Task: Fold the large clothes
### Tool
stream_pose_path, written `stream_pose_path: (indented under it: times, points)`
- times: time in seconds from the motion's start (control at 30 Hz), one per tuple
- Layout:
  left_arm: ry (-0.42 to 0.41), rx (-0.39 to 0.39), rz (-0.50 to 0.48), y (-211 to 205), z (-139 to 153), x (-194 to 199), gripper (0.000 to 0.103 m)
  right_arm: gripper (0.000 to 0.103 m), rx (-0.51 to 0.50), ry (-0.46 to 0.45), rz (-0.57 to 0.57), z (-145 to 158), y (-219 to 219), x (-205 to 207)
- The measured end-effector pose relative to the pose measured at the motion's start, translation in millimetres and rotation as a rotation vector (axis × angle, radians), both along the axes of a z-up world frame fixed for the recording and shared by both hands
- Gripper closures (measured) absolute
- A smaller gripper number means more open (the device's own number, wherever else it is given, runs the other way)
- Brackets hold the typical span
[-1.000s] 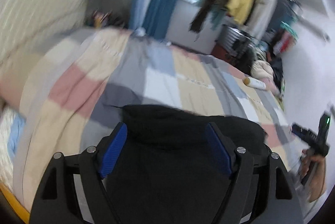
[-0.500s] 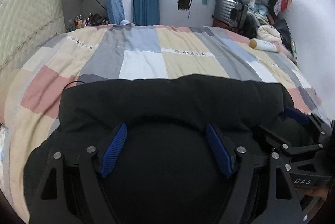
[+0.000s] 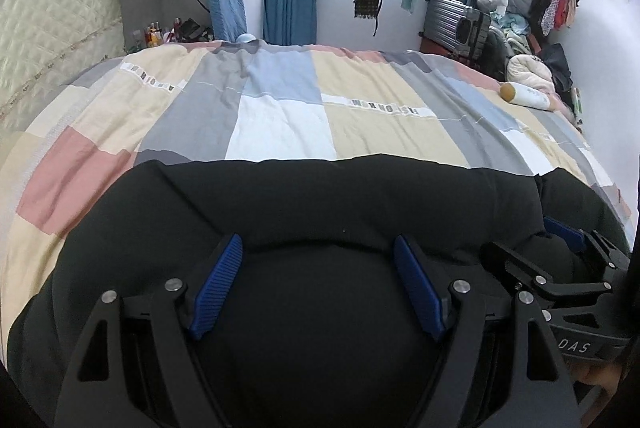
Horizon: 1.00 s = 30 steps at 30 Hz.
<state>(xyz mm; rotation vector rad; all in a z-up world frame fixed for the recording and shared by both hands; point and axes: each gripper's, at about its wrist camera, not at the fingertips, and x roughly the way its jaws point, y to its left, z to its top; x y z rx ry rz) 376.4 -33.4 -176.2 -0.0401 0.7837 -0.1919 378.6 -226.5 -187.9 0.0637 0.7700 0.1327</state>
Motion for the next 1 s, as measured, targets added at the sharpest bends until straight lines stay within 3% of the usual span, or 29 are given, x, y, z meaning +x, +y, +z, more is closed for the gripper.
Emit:
stream_pose_path:
  times: [0.53, 1.0]
  points:
    - [-0.003, 0.052, 0.068, 33.9, -8.8, -6.2, 0.024, 0.000, -0.039, -0.019, 0.016, 2.4, -21.2, -10.3]
    - [0.031, 0.029, 0.126, 76.8, -20.6, -12.9, 0.023, 0.001, 0.004, 0.008, -0.037, -1.2, -78.3, -23.0]
